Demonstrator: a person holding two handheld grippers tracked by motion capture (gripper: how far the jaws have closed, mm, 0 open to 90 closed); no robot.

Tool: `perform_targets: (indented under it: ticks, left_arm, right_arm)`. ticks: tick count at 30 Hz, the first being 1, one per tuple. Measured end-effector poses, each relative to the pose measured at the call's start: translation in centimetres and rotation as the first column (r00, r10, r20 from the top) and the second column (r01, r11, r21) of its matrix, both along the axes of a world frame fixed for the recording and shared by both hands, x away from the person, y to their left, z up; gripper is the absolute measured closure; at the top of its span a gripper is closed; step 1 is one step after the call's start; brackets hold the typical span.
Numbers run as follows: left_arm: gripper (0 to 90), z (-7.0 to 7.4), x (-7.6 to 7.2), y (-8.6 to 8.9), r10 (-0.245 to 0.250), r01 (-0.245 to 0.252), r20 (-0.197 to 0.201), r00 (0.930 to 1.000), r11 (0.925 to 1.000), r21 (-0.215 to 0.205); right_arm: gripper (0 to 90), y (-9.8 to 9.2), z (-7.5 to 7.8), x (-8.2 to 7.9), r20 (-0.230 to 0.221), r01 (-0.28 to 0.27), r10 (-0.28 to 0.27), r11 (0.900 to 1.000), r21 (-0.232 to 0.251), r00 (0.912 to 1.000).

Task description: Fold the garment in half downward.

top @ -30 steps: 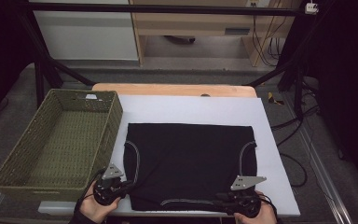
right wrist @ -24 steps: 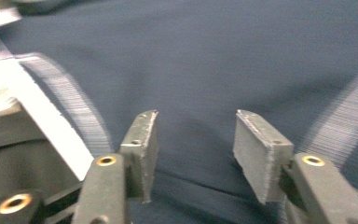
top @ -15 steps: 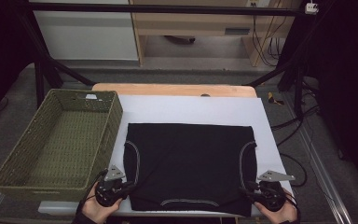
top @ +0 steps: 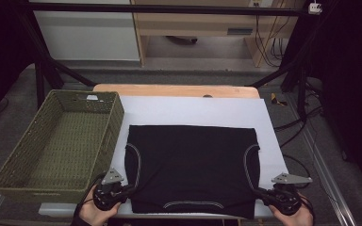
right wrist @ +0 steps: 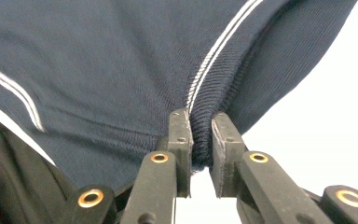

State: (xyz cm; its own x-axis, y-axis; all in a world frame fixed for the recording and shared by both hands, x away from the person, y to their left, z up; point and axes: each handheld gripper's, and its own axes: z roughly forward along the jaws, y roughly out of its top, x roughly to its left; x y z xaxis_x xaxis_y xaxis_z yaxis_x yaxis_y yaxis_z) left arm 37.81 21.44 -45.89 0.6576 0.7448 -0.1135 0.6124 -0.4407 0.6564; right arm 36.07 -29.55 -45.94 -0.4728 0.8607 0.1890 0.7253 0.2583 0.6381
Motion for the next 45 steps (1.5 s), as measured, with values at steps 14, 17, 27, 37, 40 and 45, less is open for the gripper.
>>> perform_targets:
  ticks: [14, 17, 27, 37, 40, 45]
  left_arm:
    - [39.3, 2.1, 1.1, -1.0, -0.006, 0.022, 0.170, 0.9854, 0.9954, -0.093]
    - [28.1, 2.6, 2.4, -1.2, 0.006, 0.015, 0.186, 0.9825, 0.9935, -0.113]
    - [4.5, 2.3, 6.0, -2.3, 0.032, 0.001, 0.200, 0.9792, 0.9862, -0.166]
    - [1.3, 0.9, 6.8, -2.5, 0.023, 0.010, 0.188, 0.9820, 0.9849, -0.173]
    - [1.1, 0.7, 6.7, -2.4, 0.015, 0.017, 0.181, 0.9834, 0.9847, -0.173]
    - [1.1, 0.4, 6.5, -2.3, 0.012, 0.020, 0.182, 0.9833, 0.9850, -0.171]
  right_arm:
    - [22.4, 0.1, 2.0, 3.2, 0.228, -0.006, -0.007, 0.998, 0.059, 0.9737]
    - [17.2, 0.4, 2.1, 4.7, 0.239, 0.003, -0.016, 0.998, 0.055, 0.9709]
    - [11.8, 0.7, 2.2, 8.7, 0.241, 0.074, -0.080, 0.997, 0.033, 0.9672]
    - [9.4, -0.2, 1.5, 11.5, 0.193, 0.145, -0.159, 0.986, 0.086, 0.9683]
    - [9.7, -0.4, 0.6, 11.4, 0.169, 0.154, -0.162, 0.986, 0.059, 0.9722]
    - [10.1, -0.7, -0.4, 11.5, 0.142, 0.168, -0.170, 0.985, 0.024, 0.9752]
